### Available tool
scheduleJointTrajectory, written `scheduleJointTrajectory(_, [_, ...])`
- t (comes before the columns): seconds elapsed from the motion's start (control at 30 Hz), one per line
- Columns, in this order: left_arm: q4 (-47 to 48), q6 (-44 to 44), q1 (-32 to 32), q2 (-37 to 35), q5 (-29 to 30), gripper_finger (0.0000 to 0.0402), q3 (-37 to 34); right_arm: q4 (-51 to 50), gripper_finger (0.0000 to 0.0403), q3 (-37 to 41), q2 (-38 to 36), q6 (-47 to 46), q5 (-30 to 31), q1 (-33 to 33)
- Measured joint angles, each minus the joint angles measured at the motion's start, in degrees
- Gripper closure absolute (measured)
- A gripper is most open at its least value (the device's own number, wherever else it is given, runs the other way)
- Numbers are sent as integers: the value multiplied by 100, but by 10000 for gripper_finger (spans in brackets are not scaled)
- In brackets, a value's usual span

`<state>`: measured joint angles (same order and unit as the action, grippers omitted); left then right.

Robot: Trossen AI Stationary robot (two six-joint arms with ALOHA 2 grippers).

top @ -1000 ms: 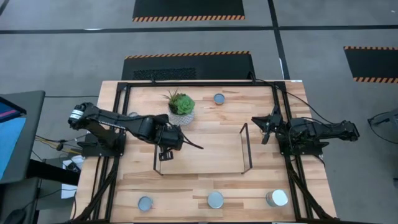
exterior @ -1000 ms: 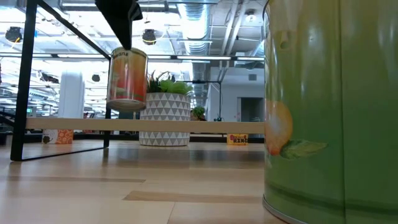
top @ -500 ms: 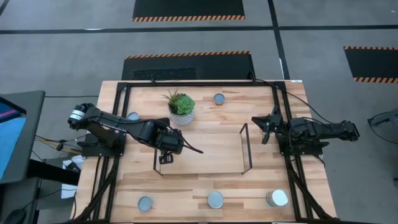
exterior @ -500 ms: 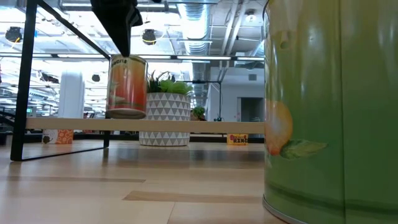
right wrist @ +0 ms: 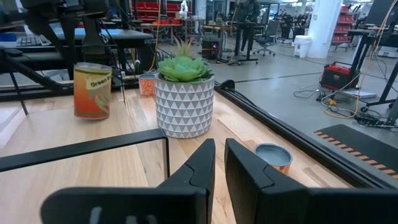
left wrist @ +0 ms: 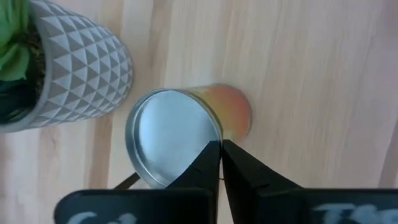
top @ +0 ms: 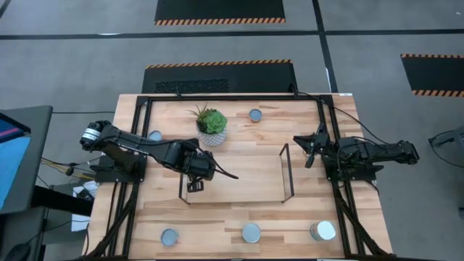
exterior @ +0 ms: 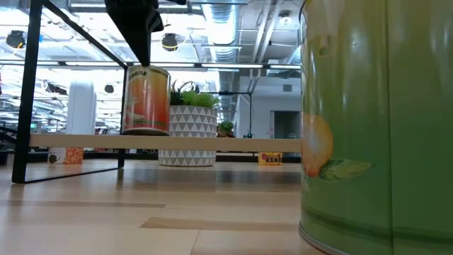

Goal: Pick and place cans onto a shelf
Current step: Put the canned green beans on the shelf, then put the canned saucy meatballs on the shelf

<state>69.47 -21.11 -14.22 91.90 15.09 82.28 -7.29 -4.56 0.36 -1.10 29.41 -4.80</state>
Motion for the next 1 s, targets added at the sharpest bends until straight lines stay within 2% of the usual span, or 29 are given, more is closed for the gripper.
scheduleJointTrajectory(0.33, [194,120,1,0,-116,343,139,0,341,0,0,-1,0,0])
scheduleJointTrajectory(0.5, [680,365,-4,-15,-343,338,1150,82,341,0,-1,1,-1,0])
scheduleJointTrajectory(0.6, [887,-40,-58,-22,-866,338,1717,55,341,-99,0,-60,-140,0])
scheduleJointTrajectory(0.7, [1011,-678,-317,-31,-1519,338,1945,184,341,-307,-2,-106,-951,-11])
scheduleJointTrajectory(0.8, [1291,-852,-818,-20,-1704,338,1943,808,341,-412,-2,-106,-2395,-108])
scheduleJointTrajectory(0.9, [1765,-940,-1394,-28,-1316,338,1758,1421,341,-415,-1,-146,-3675,-332])
scheduleJointTrajectory(1.0, [2056,-1651,-1913,-122,-723,338,1392,1707,343,-415,169,-199,-3769,-664])
